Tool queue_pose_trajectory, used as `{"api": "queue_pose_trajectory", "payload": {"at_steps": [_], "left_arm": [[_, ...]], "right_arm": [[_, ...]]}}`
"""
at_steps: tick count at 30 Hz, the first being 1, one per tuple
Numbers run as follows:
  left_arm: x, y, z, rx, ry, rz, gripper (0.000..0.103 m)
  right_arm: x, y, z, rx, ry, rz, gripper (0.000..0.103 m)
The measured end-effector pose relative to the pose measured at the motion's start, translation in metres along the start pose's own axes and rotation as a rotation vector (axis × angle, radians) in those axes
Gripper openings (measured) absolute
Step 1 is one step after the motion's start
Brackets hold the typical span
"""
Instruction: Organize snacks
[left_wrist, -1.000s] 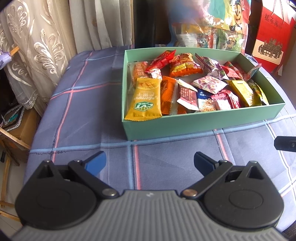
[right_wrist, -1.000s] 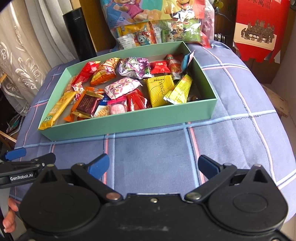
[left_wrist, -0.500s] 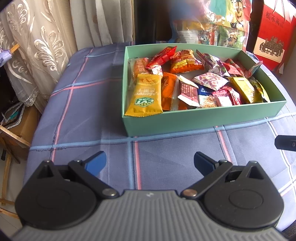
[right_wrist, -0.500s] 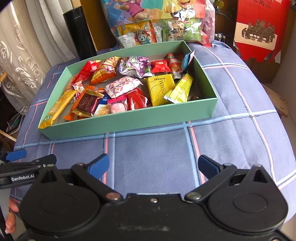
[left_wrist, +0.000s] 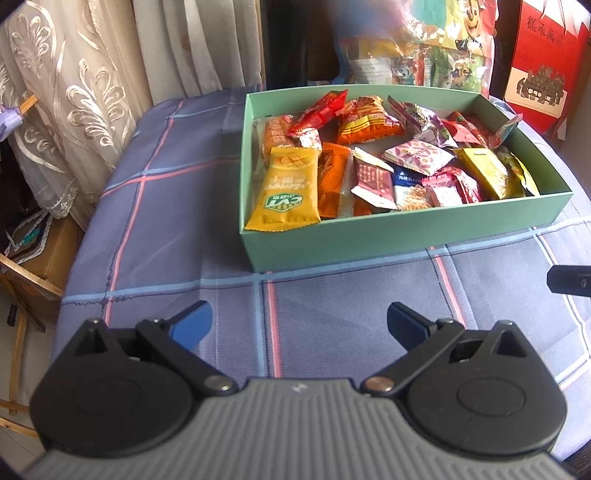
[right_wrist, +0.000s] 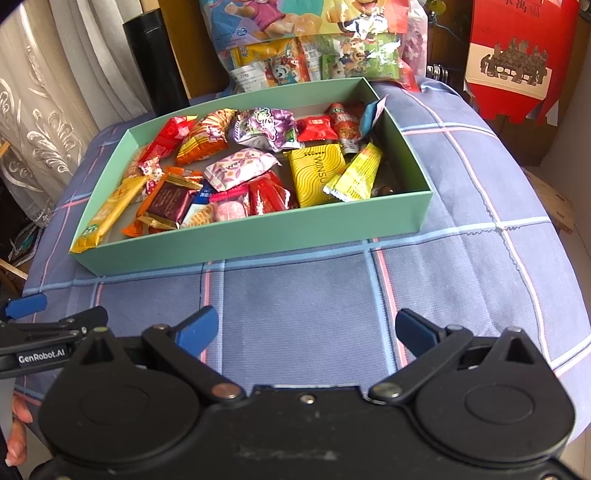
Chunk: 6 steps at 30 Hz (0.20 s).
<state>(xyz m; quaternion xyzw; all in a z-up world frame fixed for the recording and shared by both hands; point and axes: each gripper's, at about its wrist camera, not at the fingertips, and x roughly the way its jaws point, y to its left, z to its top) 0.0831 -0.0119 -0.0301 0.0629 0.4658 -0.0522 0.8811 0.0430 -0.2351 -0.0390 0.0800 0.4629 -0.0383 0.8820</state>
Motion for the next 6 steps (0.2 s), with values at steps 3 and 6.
{"api": "queue_pose_trajectory", "payload": {"at_steps": [3,6], "left_arm": [[0.0003,-0.0010,-0.0003,0.005,0.002,0.000,0.103],[-0.0004,-0.0016,0.0002,0.009,0.000,0.002,0.103]], "right_arm": [[0.0002,0.0000,0.0002,-0.002,0.000,-0.002,0.103],[0.0002,-0.0002,0.0008,-0.008,0.000,-0.003,0.103]]}}
